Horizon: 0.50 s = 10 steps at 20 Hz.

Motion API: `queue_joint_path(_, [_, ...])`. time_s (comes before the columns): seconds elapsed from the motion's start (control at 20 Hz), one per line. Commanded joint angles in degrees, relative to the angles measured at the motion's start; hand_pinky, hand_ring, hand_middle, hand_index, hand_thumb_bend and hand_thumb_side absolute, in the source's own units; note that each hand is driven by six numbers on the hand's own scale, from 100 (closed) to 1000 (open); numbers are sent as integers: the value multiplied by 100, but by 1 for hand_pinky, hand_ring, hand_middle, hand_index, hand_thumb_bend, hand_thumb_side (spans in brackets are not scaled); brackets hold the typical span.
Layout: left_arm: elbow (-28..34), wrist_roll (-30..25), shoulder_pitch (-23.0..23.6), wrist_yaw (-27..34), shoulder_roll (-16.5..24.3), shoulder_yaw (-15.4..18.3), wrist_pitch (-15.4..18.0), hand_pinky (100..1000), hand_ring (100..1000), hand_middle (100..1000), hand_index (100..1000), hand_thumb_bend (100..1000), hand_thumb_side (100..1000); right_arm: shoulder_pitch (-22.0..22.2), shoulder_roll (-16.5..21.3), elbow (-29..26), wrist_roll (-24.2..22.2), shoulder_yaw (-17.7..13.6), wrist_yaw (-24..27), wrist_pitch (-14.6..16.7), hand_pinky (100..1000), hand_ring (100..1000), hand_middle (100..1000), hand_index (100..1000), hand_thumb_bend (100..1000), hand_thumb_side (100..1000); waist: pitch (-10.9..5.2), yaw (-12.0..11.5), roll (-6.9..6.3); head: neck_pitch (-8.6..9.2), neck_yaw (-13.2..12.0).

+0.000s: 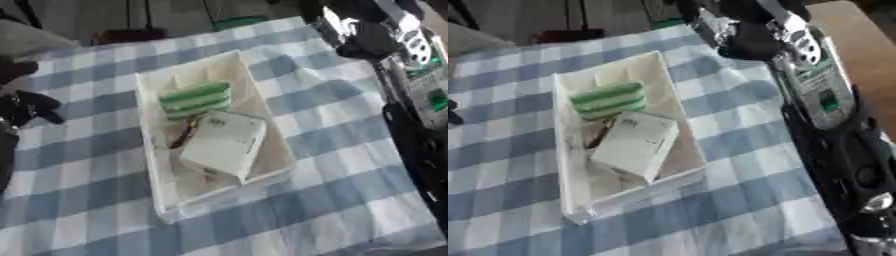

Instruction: Pick up objects on the table and place them in the box.

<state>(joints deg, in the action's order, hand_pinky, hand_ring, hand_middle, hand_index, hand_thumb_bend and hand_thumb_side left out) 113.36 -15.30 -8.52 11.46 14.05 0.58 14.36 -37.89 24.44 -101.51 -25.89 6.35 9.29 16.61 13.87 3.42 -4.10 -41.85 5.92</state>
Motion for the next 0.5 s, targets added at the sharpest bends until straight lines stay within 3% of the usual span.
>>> queue_joint_path(0.05, [123, 20, 19, -19, 111, 69, -16, 534, 624, 821, 930, 256, 891, 137, 316, -348, -4, -122, 381, -140, 679, 726, 826, 866, 100, 599, -131, 1, 39, -30, -100])
queue_joint_path(0.5, [123, -36, 155, -61, 156, 14, -45, 535, 642, 830, 931, 257, 889, 1329, 681, -860, 71, -745, 823, -177, 626, 690, 806, 861, 100, 579, -265, 169, 113, -71, -342])
